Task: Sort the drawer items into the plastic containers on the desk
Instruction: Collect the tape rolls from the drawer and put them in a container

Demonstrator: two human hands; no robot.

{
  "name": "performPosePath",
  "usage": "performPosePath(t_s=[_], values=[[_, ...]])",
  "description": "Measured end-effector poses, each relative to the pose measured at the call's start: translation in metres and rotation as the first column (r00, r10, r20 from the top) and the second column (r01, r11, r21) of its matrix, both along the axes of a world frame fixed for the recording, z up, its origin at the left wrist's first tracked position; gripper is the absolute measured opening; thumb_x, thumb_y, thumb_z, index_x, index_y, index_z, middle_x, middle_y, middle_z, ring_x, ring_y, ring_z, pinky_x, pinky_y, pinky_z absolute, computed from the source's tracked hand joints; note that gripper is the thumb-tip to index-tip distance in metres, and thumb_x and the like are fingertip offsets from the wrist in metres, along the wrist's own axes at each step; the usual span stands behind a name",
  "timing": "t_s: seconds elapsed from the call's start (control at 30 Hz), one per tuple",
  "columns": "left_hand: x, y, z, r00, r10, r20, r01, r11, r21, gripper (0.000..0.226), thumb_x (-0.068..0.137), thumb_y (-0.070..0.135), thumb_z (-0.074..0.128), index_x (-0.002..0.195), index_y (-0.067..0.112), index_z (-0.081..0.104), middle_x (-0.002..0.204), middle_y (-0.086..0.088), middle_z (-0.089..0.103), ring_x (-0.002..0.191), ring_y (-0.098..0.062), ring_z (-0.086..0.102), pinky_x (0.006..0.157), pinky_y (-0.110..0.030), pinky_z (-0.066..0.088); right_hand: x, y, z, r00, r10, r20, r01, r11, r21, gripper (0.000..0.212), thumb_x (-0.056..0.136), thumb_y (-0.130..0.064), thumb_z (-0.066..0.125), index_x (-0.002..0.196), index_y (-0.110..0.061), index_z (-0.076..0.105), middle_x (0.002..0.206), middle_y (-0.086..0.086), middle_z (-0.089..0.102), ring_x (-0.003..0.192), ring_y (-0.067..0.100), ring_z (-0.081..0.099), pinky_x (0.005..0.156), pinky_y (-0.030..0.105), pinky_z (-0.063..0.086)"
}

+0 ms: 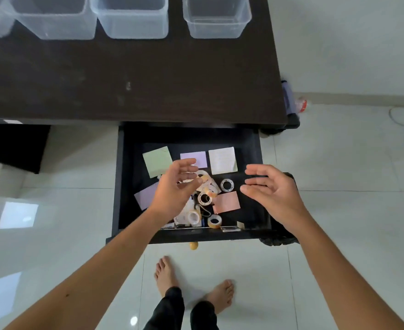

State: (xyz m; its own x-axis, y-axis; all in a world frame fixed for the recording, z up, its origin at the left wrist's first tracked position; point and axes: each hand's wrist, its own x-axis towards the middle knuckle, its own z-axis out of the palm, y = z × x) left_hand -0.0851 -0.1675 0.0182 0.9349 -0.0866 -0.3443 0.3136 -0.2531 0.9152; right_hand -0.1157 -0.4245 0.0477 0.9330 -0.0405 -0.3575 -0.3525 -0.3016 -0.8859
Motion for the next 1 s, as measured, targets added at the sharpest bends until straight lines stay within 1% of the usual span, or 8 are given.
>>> performPosePath(t_s=[0.1,0.23,0.37,0.47,0.67,0.83,0.93,1.0], values=[[0.006,0.028,-0.015,1.000,0.000,-0.018,0.002,0.997,0.076,0.048,0.091,0.016,0.080,0.134,0.020,0.061,0.122,0.005,0.070,0.109,-0.011,0.070,0.096,-0.029,0.059,0.014,0.027,-0.018,0.992,0.122,-0.028,-0.124,0.990,-0.070,0.053,0.087,-0.022,0.086,0.136,-0.026,0.066,0.127,-0.015,0.071,0.114,0.003,0.071,0.099,0.026,0.060],[0.018,0.045,-0.031,0.999,-0.050,-0.012,0.051,0.982,0.182,0.048,0.089,0.020,0.083,0.132,0.026,0.063,0.121,0.014,0.069,0.104,0.000,0.068,0.088,-0.023,0.058,0.026,0.050,-0.044,0.973,0.225,-0.061,-0.231,0.963,-0.139,0.058,0.083,-0.021,0.090,0.135,-0.029,0.066,0.126,-0.014,0.069,0.109,0.004,0.070,0.097,0.028,0.061],[0.030,0.043,-0.045,0.987,-0.154,0.035,0.132,0.930,0.342,0.052,0.088,0.031,0.082,0.135,0.028,0.061,0.130,0.008,0.054,0.113,-0.007,0.059,0.092,-0.028,0.054,0.035,0.062,-0.065,0.949,0.313,-0.022,-0.310,0.920,-0.239,0.075,0.081,-0.010,0.090,0.144,-0.035,0.059,0.137,-0.013,0.054,0.109,0.008,0.066,0.092,0.027,0.061],[0.039,0.037,-0.053,0.985,-0.168,0.031,0.145,0.917,0.372,0.058,0.090,0.034,0.080,0.141,0.025,0.056,0.130,0.007,0.048,0.112,-0.010,0.057,0.089,-0.026,0.051,0.040,0.065,-0.076,0.921,0.388,-0.023,-0.378,0.878,-0.295,0.081,0.082,-0.005,0.087,0.152,-0.033,0.055,0.139,-0.014,0.051,0.109,0.008,0.065,0.089,0.025,0.061],[0.052,0.026,-0.062,0.995,-0.096,0.022,0.080,0.924,0.375,0.061,0.089,0.038,0.081,0.141,0.022,0.055,0.128,0.007,0.055,0.104,-0.012,0.059,0.084,-0.023,0.046,0.040,0.065,-0.086,0.936,0.353,-0.007,-0.339,0.893,-0.296,0.061,0.084,-0.006,0.086,0.139,-0.024,0.067,0.125,-0.014,0.061,0.099,0.004,0.067,0.085,0.024,0.061],[0.056,0.027,-0.071,0.996,-0.075,0.050,0.049,0.917,0.396,0.049,0.091,0.019,0.079,0.135,0.019,0.059,0.121,0.001,0.063,0.089,-0.009,0.059,0.072,-0.009,0.041,0.037,0.063,-0.087,0.953,0.297,0.059,-0.266,0.915,-0.304,0.043,0.089,-0.005,0.080,0.128,-0.022,0.072,0.120,-0.010,0.068,0.093,0.006,0.071,0.080,0.024,0.062],[0.055,0.030,-0.074,0.994,-0.095,0.060,0.062,0.907,0.416,0.042,0.092,0.015,0.077,0.131,0.017,0.064,0.108,0.001,0.066,0.083,-0.001,0.058,0.073,-0.008,0.044,0.034,0.061,-0.089,0.952,0.295,0.080,-0.256,0.913,-0.318,0.039,0.093,-0.004,0.076,0.127,-0.023,0.074,0.120,-0.011,0.069,0.096,0.005,0.071,0.079,0.020,0.060],[0.055,0.030,-0.074,0.991,-0.113,0.076,0.071,0.905,0.418,0.037,0.092,0.018,0.077,0.128,0.018,0.067,0.102,0.002,0.068,0.081,0.000,0.057,0.075,-0.014,0.049,0.034,0.061,-0.090,0.951,0.297,0.087,-0.256,0.912,-0.320,0.037,0.093,-0.002,0.075,0.124,-0.023,0.076,0.119,-0.012,0.069,0.096,0.005,0.069,0.081,0.018,0.059]])
